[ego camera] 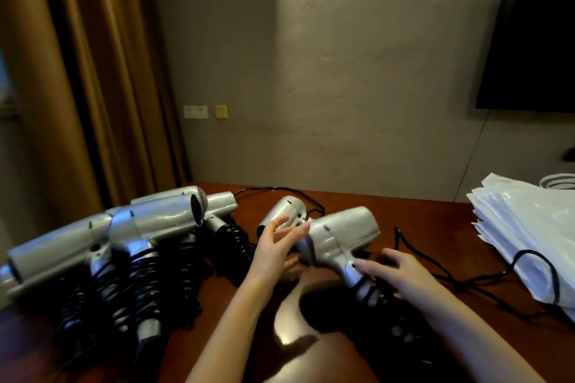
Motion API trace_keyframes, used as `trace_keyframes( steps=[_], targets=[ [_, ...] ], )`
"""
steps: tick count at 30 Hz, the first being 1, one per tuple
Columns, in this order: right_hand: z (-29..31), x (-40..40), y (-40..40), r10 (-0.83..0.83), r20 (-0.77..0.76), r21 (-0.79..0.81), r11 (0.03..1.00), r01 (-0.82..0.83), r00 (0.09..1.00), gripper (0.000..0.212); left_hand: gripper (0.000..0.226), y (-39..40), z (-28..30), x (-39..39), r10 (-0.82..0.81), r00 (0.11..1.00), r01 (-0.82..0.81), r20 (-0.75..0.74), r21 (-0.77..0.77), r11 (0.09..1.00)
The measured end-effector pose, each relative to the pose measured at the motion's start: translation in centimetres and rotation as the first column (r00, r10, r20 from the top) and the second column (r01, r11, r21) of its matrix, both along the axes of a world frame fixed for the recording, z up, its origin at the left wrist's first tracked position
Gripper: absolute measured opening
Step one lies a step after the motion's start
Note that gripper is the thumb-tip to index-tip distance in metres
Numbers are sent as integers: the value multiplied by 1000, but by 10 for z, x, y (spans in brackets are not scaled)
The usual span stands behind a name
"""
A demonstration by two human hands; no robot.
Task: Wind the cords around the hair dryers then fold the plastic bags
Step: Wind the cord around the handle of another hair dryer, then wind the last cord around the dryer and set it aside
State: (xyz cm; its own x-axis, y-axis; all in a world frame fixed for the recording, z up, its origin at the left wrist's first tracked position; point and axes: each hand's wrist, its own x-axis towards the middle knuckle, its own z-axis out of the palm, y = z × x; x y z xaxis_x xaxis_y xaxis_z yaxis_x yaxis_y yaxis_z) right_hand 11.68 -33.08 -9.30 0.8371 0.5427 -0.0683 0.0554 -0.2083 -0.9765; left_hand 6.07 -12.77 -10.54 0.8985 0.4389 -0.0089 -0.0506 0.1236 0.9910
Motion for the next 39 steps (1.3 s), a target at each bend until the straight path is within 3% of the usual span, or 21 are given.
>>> trace_keyframes(
  steps=[2,6,9,11,14,16,20,25,30,34,36,39],
  targets=[
    [-2,-11,21,-93,-65,170,980,103,994,18,64,8,-1,-16,-4,997,4,-77,-4,1000],
    [-18,-31,83,-40,-92,310,948,66,995,41,42,24,-1,-52,-89,986,91,-143,10,996],
    [-32,-48,126,-2,-116,250,968,31,993,50,20,40,3,-77,-26,983,72,-180,256,964],
    [-40,-57,144,0,-150,218,975,33,989,41,27,53,3,-90,4,979,72,-204,362,929],
    [-42,-64,155,-17,-121,162,986,36,993,46,34,66,3,-102,2,981,89,-194,457,885],
    [-37,-67,154,-16,-60,81,996,20,998,53,32,69,2,-104,1,983,85,-183,459,885],
    [-32,-68,142,7,217,-250,967,48,976,78,24,68,0,-102,-30,968,151,-251,478,866],
    [-15,-71,134,142,264,-346,937,-44,954,59,35,73,8,-100,-80,936,237,-344,444,864],
    [-7,-76,123,230,387,-443,896,-39,893,58,56,75,11,-104,-208,868,378,-451,328,866],
    [5,-81,115,350,474,-591,807,-3,808,53,76,72,22,-96,-222,833,445,-506,376,813],
    [20,-82,110,377,539,-613,789,44,753,44,58,69,31,-93,-182,814,477,-552,456,752],
    [35,-61,100,211,510,-434,900,38,834,30,29,65,39,-93,-106,788,492,-607,515,702]
  ],
)
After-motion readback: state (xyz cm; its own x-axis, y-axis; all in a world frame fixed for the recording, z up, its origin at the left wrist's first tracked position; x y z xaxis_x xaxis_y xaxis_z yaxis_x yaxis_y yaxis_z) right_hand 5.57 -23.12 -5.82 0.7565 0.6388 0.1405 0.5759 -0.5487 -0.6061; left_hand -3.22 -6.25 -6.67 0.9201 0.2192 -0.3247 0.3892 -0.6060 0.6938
